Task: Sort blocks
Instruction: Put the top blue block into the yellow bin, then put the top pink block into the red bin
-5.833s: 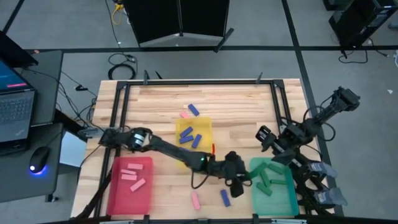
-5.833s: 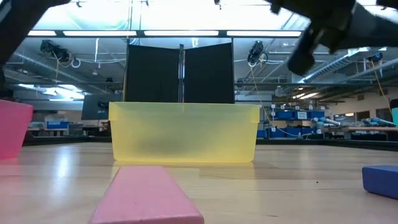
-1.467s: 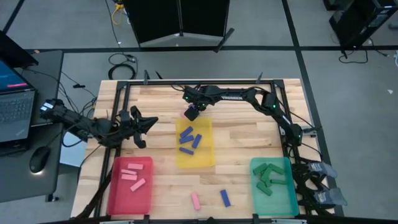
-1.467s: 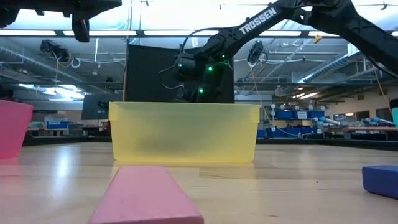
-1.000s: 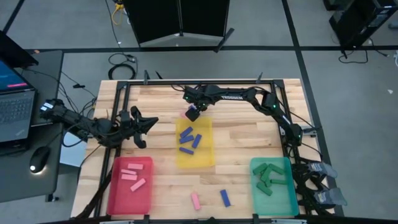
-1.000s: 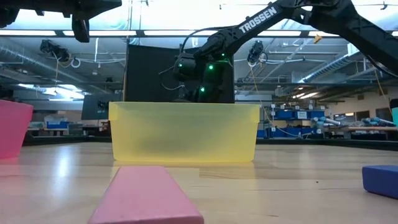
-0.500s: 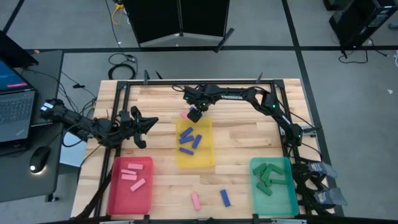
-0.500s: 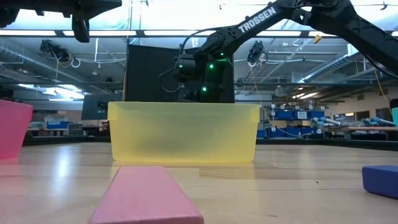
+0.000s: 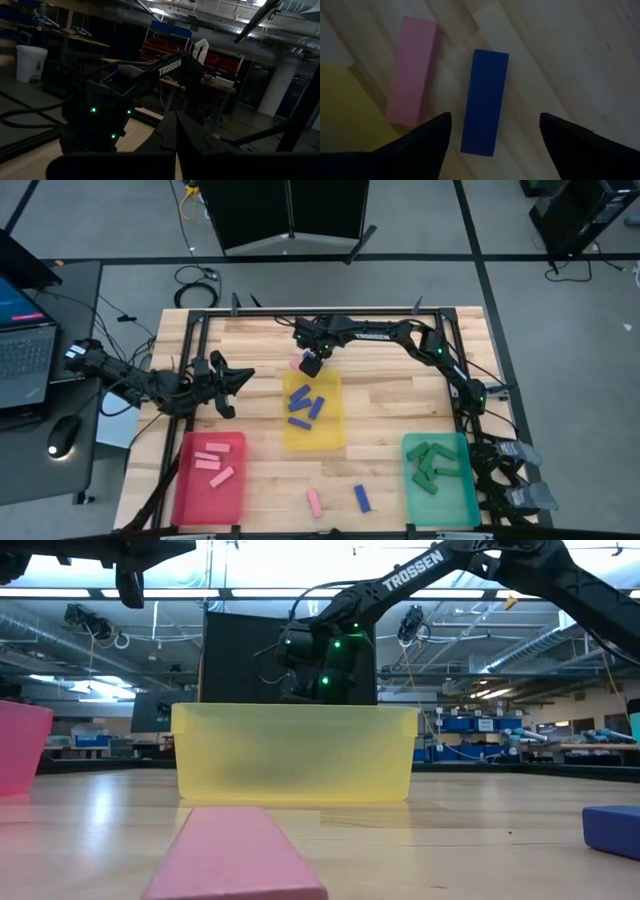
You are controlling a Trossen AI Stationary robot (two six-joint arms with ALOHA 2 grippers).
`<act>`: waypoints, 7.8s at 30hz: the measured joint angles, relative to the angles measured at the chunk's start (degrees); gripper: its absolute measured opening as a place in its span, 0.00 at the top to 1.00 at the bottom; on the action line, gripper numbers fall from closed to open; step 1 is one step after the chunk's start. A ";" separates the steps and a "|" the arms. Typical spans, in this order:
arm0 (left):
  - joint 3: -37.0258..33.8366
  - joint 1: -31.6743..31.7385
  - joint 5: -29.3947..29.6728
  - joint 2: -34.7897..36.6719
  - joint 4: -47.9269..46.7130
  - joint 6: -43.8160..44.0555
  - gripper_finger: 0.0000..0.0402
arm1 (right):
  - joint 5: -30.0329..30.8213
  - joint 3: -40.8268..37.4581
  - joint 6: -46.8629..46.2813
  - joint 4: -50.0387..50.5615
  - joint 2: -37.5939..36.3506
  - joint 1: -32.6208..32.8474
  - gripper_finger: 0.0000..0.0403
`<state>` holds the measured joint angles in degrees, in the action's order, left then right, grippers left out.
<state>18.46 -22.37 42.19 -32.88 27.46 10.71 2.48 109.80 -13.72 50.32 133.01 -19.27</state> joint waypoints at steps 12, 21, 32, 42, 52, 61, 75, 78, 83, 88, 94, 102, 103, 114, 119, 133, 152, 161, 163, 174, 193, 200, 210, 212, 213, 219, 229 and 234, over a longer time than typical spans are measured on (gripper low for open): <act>0.00 0.00 0.02 0.00 0.00 -0.38 0.99 | -0.79 -0.07 0.24 1.76 0.00 0.00 0.25; 0.00 0.00 0.20 0.00 0.00 -0.40 0.99 | 0.70 -0.07 0.44 2.02 0.00 -0.17 0.46; 0.00 0.00 0.33 0.00 0.02 -0.40 0.99 | 0.81 -0.07 0.03 2.14 0.00 -1.26 0.73; 0.00 0.00 0.31 0.00 0.00 -0.17 0.99 | -1.28 -0.02 4.77 -4.16 -5.46 -1.16 0.67; 0.02 0.00 0.61 0.00 0.00 -0.19 0.99 | -2.56 -0.09 5.73 -2.59 -3.35 -0.50 0.39; 0.04 -0.02 0.66 -0.07 -0.09 -0.01 0.99 | -0.81 -0.19 4.50 0.26 0.22 0.36 0.28; 0.04 -0.02 0.68 -0.07 0.28 0.01 0.99 | 3.86 0.13 3.97 2.62 0.81 0.88 0.36; 0.04 0.02 0.68 -0.07 0.36 0.01 0.99 | 4.44 0.05 4.41 3.42 1.04 1.09 0.44; 0.04 0.02 0.68 -0.07 0.46 0.03 0.99 | 4.10 0.40 5.14 3.19 3.25 1.55 0.59; 0.04 0.02 0.68 -0.07 0.40 0.03 0.99 | 3.38 0.76 5.40 2.75 3.28 1.65 0.69; 0.04 0.02 0.68 -0.07 0.22 0.03 0.99 | 3.89 0.72 6.58 2.10 3.30 1.57 0.70; 0.04 0.02 0.68 -0.07 0.02 0.03 0.99 | 6.88 3.66 8.35 2.22 2.95 1.57 0.71; 0.04 0.02 0.68 -0.07 0.02 0.03 0.99 | 6.93 4.75 8.46 2.35 2.60 1.54 0.71; 0.04 0.02 0.68 -0.07 -0.48 0.45 0.99 | 5.06 14.74 11.88 9.58 -1.58 3.73 0.71; 0.04 0.02 0.68 -0.07 -0.72 0.45 0.99 | 0.18 14.71 15.69 14.86 -4.92 8.66 0.71; 0.34 1.46 0.66 -0.07 -5.23 5.20 0.99 | -2.46 10.21 14.51 21.58 -6.68 20.00 0.66; 23.21 20.15 -7.33 -13.58 -57.03 14.63 0.67 | 4.81 8.28 14.40 10.41 -18.40 19.56 0.23; 35.87 35.09 -26.65 -32.98 -64.73 -4.69 0.62 | 14.01 4.55 13.31 8.52 -32.39 23.18 0.25; 38.48 38.18 -31.52 -37.84 -66.41 -10.74 0.62 | 15.17 1.70 12.26 7.77 -35.00 24.63 0.25; 53.96 47.02 -34.10 -60.41 -78.49 -37.66 0.62 | 20.58 -19.94 6.39 -2.04 -47.19 31.62 0.29; 65.09 48.26 -33.97 -79.59 -84.84 -59.68 0.57 | 20.56 -36.66 4.66 -11.39 -57.84 32.83 0.32; 64.98 48.24 -35.52 -81.24 -81.69 -61.58 0.47 | 20.42 -37.21 4.66 -11.30 -58.23 33.29 0.34; 64.89 48.19 -40.44 -81.94 -78.27 -64.71 0.46 | 20.39 -37.20 4.74 -11.23 -58.23 34.14 0.38; 64.89 48.19 -40.81 -82.46 -78.12 -65.00 0.46 | 20.39 -37.20 4.79 -11.25 -58.23 34.34 0.39; 64.89 48.19 -40.86 -82.85 -78.31 -65.11 0.46 | 20.39 -37.20 4.81 -11.25 -58.23 34.45 0.39; 64.98 48.15 -41.32 -85.37 -78.10 -65.79 0.46 | 20.39 -37.20 4.83 -11.25 -58.23 34.51 0.40; 65.11 48.13 -39.94 -86.38 -77.54 -65.31 0.64 | 20.39 -37.20 4.83 -11.25 -58.23 34.49 0.40; 65.05 48.13 -39.98 -86.44 -77.38 -64.16 0.74 | 20.70 -37.20 4.84 -11.46 -58.23 34.49 0.41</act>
<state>83.50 25.76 2.22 -119.33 -49.92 -53.45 23.18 72.60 -8.87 38.87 74.78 15.22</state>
